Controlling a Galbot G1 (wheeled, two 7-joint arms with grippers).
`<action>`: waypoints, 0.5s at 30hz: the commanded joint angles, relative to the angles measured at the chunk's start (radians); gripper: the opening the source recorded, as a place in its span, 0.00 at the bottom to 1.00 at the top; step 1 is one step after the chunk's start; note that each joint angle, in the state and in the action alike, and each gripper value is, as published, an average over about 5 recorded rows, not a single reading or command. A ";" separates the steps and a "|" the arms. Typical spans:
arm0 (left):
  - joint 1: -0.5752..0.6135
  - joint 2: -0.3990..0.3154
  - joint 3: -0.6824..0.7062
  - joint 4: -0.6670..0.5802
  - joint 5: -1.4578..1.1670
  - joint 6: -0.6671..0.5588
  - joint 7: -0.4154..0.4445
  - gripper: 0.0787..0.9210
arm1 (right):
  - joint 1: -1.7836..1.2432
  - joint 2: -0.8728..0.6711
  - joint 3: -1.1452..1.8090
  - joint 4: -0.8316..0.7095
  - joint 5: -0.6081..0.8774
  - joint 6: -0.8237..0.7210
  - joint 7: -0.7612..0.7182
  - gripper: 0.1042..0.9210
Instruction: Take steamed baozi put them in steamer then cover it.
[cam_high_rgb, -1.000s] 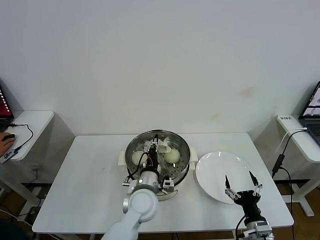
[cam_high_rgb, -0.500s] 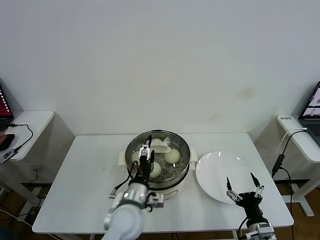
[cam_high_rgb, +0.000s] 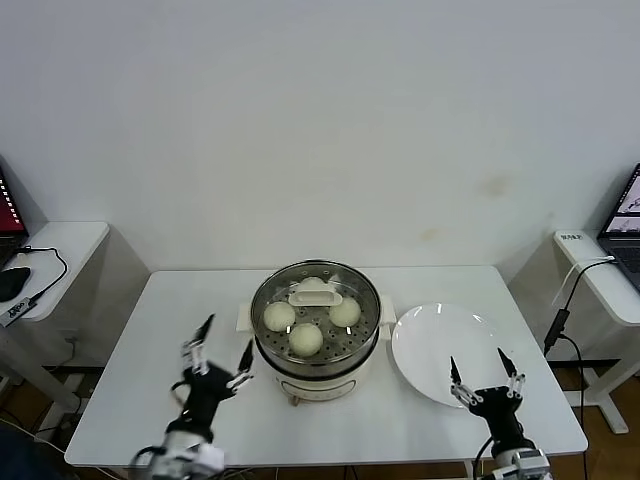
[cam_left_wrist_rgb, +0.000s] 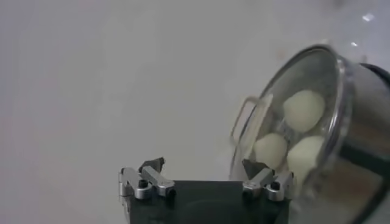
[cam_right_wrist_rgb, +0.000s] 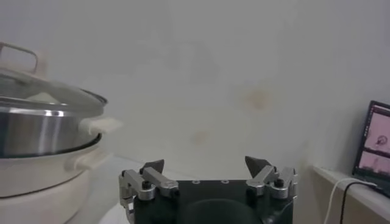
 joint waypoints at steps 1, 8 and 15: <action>0.298 -0.031 -0.226 0.034 -0.778 -0.282 -0.189 0.88 | -0.104 -0.078 -0.035 0.016 0.105 0.001 -0.006 0.88; 0.293 -0.040 -0.207 0.109 -0.794 -0.343 -0.150 0.88 | -0.132 -0.071 -0.058 0.034 0.102 -0.005 0.000 0.88; 0.286 -0.041 -0.198 0.127 -0.785 -0.332 -0.142 0.88 | -0.147 -0.062 -0.066 0.040 0.101 -0.011 -0.004 0.88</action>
